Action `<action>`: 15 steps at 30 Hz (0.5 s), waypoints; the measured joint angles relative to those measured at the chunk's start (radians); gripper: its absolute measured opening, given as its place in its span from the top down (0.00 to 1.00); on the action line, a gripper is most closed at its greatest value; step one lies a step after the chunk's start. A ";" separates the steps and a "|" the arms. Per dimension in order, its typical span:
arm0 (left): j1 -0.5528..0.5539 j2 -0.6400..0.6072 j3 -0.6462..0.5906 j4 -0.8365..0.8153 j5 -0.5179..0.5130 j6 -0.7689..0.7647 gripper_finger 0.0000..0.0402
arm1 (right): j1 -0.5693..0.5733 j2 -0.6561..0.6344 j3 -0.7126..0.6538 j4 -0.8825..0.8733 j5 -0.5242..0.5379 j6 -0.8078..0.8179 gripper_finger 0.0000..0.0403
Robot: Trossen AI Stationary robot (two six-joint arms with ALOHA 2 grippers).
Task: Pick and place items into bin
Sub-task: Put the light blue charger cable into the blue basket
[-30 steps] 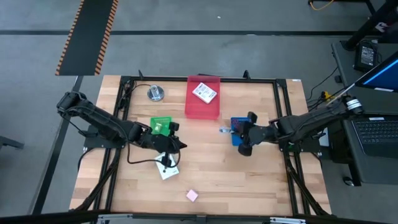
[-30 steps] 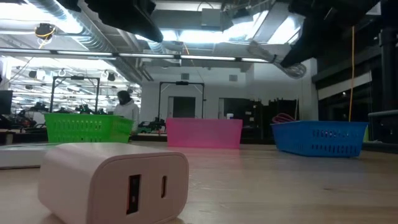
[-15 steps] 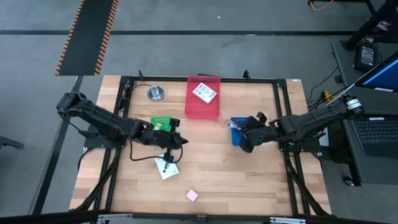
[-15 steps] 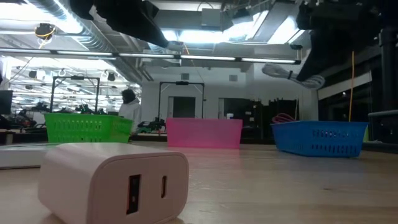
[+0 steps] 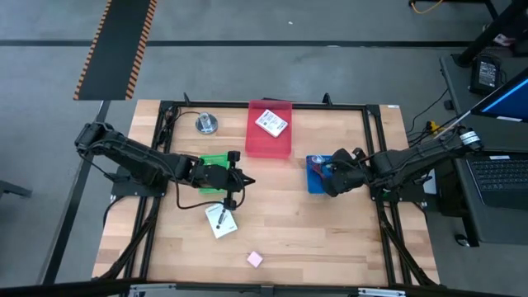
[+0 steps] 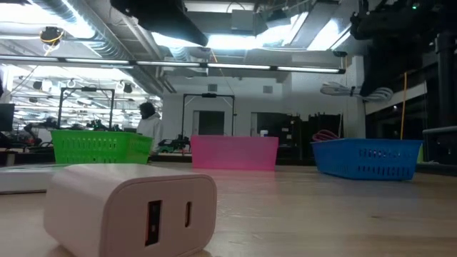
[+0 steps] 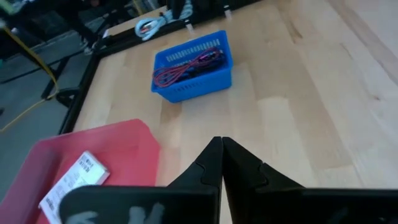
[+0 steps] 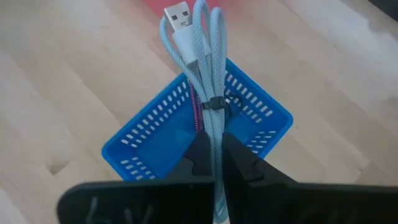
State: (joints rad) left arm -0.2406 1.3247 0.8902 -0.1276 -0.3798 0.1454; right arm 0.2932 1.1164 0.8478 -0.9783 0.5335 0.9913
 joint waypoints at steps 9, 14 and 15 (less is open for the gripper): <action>0.016 0.000 0.000 -0.002 0.000 -0.030 0.99 | 0.000 0.054 -0.003 0.005 0.016 0.028 1.00; 0.016 0.000 0.000 -0.002 0.000 -0.031 0.99 | -0.002 0.135 -0.004 0.005 0.017 0.079 1.00; 0.016 0.000 0.000 -0.003 0.000 -0.031 0.99 | -0.002 0.153 -0.004 0.006 0.017 0.084 1.00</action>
State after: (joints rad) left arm -0.2245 1.3247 0.8902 -0.1303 -0.3794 0.1146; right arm 0.2916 1.2697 0.8440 -0.9723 0.5501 1.0756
